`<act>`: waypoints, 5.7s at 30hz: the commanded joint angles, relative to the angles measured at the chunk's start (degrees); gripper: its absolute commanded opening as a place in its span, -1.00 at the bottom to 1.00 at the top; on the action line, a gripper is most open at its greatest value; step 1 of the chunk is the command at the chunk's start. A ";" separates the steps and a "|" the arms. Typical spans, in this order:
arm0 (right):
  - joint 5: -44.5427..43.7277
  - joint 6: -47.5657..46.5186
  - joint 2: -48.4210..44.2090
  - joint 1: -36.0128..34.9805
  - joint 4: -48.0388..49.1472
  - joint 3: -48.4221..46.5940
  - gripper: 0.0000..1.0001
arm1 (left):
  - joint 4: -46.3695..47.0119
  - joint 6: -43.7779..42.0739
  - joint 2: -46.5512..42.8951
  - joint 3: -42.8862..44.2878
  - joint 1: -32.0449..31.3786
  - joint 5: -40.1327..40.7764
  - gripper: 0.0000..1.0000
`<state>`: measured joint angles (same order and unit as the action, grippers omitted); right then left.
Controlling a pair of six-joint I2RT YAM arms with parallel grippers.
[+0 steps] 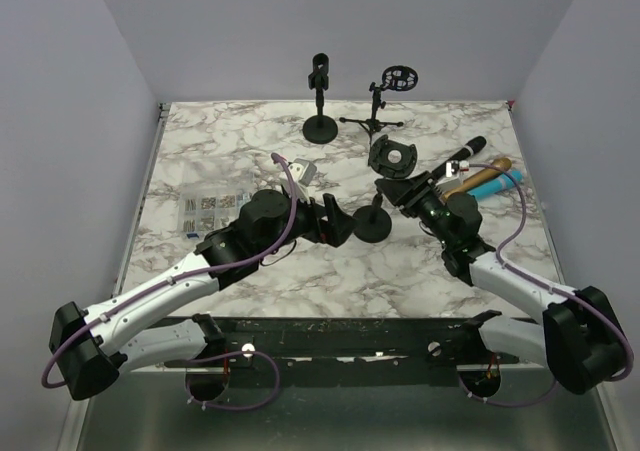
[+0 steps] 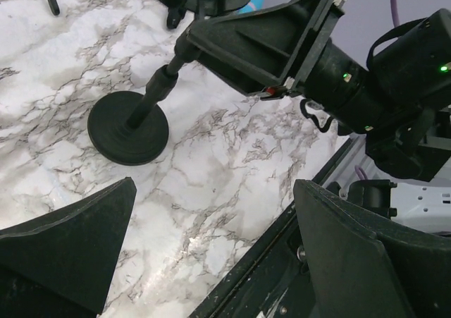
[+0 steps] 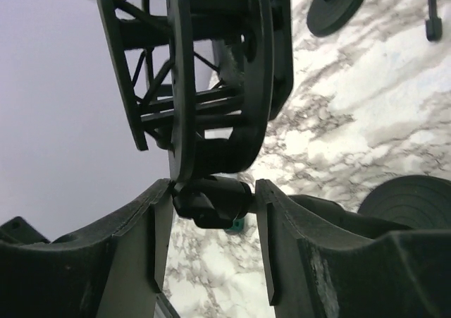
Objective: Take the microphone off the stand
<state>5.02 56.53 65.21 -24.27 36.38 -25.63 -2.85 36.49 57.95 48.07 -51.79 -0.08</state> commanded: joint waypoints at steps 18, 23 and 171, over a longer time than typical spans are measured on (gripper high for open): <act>2.52 -15.76 -3.38 0.31 -25.39 -6.54 0.98 | 6.93 -3.47 8.10 1.45 0.29 -3.34 0.97; -2.53 -19.28 -13.58 0.28 -30.22 -8.76 0.99 | 10.79 -10.11 15.51 3.99 -0.60 0.73 0.97; -25.23 -12.15 -37.11 0.45 -65.32 -9.87 0.99 | -7.92 -12.41 -47.99 -14.06 36.58 -6.32 0.97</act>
<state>-14.76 43.94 30.92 -23.92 -24.08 -31.88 -7.05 25.06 17.61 36.71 -15.68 -7.40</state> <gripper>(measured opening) 0.994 0.980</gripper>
